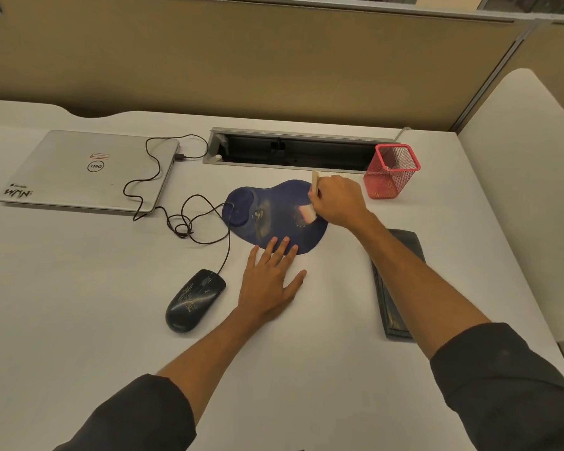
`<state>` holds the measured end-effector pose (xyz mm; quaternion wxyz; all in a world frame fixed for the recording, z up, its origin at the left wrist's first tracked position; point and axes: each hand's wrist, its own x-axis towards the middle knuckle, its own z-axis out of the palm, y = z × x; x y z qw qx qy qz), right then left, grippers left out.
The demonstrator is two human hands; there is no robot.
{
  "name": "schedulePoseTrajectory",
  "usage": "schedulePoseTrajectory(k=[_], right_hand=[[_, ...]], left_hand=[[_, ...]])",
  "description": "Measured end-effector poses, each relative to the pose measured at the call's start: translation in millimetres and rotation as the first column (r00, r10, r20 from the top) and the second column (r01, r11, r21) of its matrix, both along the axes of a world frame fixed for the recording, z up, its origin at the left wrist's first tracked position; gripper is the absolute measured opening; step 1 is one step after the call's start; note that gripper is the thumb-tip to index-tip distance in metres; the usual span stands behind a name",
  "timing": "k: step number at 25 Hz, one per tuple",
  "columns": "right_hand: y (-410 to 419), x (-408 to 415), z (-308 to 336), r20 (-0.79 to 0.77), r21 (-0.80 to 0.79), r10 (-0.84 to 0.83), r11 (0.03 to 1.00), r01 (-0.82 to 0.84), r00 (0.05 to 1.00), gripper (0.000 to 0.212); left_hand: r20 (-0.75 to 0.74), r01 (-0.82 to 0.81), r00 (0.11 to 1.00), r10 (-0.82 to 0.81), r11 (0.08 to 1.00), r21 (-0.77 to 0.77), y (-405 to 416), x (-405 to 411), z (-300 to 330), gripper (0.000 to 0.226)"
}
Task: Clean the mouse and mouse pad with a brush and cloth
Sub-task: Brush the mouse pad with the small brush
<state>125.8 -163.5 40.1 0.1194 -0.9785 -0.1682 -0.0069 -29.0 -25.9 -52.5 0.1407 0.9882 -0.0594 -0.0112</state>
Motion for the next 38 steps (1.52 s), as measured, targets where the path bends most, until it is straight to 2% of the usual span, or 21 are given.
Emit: schedulePoseTrajectory(k=[3,5,7,9,11,13,15,18,20,22,23,25,27,29,31,35,38], right_hand=[[3,-4,1,-0.011,0.144,0.012,0.990,-0.010,1.000,0.031],[1,-14,-5,-0.040,0.093,0.048,0.995,-0.044,0.998,0.032],[-10,-12,-4,0.008,0.004,0.028,1.000,-0.028,1.000,0.033],[-14,-8,1,0.050,0.078,0.012,0.997,-0.015,0.999,0.033],[-10,-15,0,0.001,0.182,0.049,0.982,-0.049,0.999,0.032],[-14,-23,-6,-0.013,0.099,0.080,0.992,-0.078,0.997,0.034],[-23,-16,-1,0.054,0.024,0.032,0.999,-0.033,0.998,0.035],[-15,-12,2,-0.014,0.203,0.027,0.979,-0.023,1.000,0.030],[-8,-19,-2,-0.037,0.109,0.082,0.991,-0.078,0.996,0.030],[-14,-10,3,-0.011,-0.019,0.045,0.999,-0.045,0.999,0.032],[-15,-2,9,0.014,-0.003,0.001,1.000,-0.001,1.000,0.031],[-7,8,13,0.026,0.166,-0.073,0.984,0.068,0.997,0.030],[3,5,9,-0.050,0.245,-0.093,0.964,0.103,0.994,0.030],[1,8,4,-0.188,0.168,-0.046,0.983,0.078,0.981,0.028],[-8,17,13,-0.253,0.123,0.000,0.992,0.032,0.967,0.025],[-6,13,9,-0.126,0.207,-0.054,0.975,0.080,0.991,0.026],[-5,17,13,-0.203,0.074,0.020,0.997,-0.005,0.979,0.027]], left_hand=[[0.003,0.000,1.000,0.000,1.000,-0.004,0,-1,0,0.066],[0.004,0.001,1.000,-0.001,1.000,-0.007,1,-1,-1,0.065],[0.005,0.002,1.000,-0.002,1.000,-0.001,1,-1,-1,0.066],[0.002,0.000,1.000,0.000,1.000,0.001,0,-1,0,0.067],[0.006,-0.001,1.000,0.001,1.000,0.001,1,0,-1,0.068],[0.007,0.001,1.000,-0.001,1.000,0.002,1,-1,-2,0.069],[0.007,-0.003,1.000,0.003,1.000,0.001,0,0,-2,0.068],[0.000,0.001,1.000,-0.001,1.000,-0.003,1,0,-2,0.069],[0.000,0.002,1.000,-0.002,1.000,0.002,1,0,-1,0.068],[0.005,0.003,1.000,-0.003,1.000,-0.002,0,-1,0,0.069],[0.008,0.001,1.000,-0.001,1.000,-0.006,0,-1,1,0.070],[0.001,0.001,1.000,-0.001,1.000,-0.009,0,-2,2,0.070],[-0.012,-0.001,1.000,0.001,1.000,-0.004,0,-2,2,0.070],[-0.022,0.000,1.000,0.000,1.000,0.004,0,-1,3,0.068],[-0.004,0.000,1.000,0.000,1.000,0.014,0,-1,2,0.066],[-0.003,0.003,1.000,-0.003,1.000,0.016,1,-1,1,0.064],[-0.015,0.007,1.000,-0.007,1.000,0.014,0,-1,2,0.064]])
